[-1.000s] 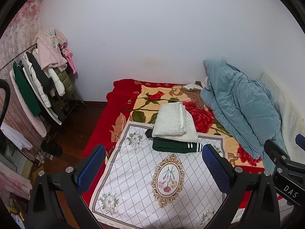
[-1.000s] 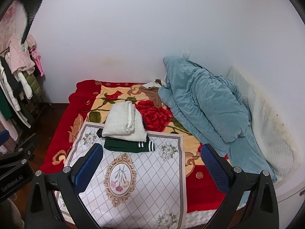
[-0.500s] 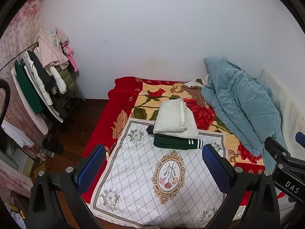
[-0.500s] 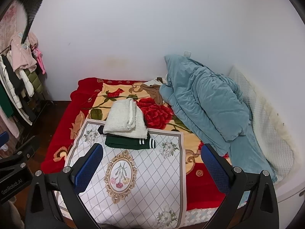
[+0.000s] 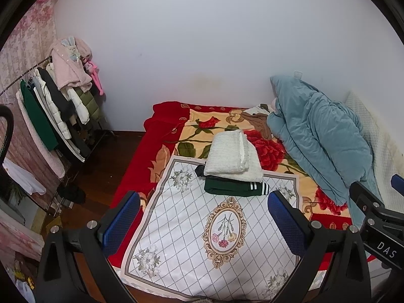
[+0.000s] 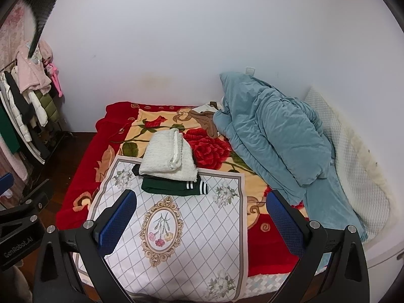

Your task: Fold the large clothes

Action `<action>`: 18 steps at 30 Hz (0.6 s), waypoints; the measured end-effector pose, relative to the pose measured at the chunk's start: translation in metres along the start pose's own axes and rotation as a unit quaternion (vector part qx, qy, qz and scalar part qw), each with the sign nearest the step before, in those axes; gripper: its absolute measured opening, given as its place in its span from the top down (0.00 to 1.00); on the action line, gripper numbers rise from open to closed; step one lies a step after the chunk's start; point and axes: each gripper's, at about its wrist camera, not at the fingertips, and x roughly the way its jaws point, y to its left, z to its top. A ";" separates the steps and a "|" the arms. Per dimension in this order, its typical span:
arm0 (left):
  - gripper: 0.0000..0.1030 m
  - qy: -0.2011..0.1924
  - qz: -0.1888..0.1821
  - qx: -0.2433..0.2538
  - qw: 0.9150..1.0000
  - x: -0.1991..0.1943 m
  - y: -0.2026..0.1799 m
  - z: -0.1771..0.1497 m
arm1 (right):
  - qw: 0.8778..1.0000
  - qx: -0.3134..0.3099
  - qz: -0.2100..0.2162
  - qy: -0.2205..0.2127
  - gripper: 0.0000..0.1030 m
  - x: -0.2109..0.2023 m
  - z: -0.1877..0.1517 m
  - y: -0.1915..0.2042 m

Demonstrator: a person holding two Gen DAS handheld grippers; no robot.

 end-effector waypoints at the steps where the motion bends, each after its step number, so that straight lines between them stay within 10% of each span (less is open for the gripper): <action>1: 0.00 0.000 -0.001 0.000 1.000 -0.001 0.000 0.000 | 1.000 0.000 -0.001 0.000 0.00 0.000 0.000 0.000; 18: 0.00 -0.003 0.001 -0.007 1.000 -0.009 0.009 -0.005 | 1.000 -0.002 -0.001 -0.002 0.00 -0.013 -0.011 0.006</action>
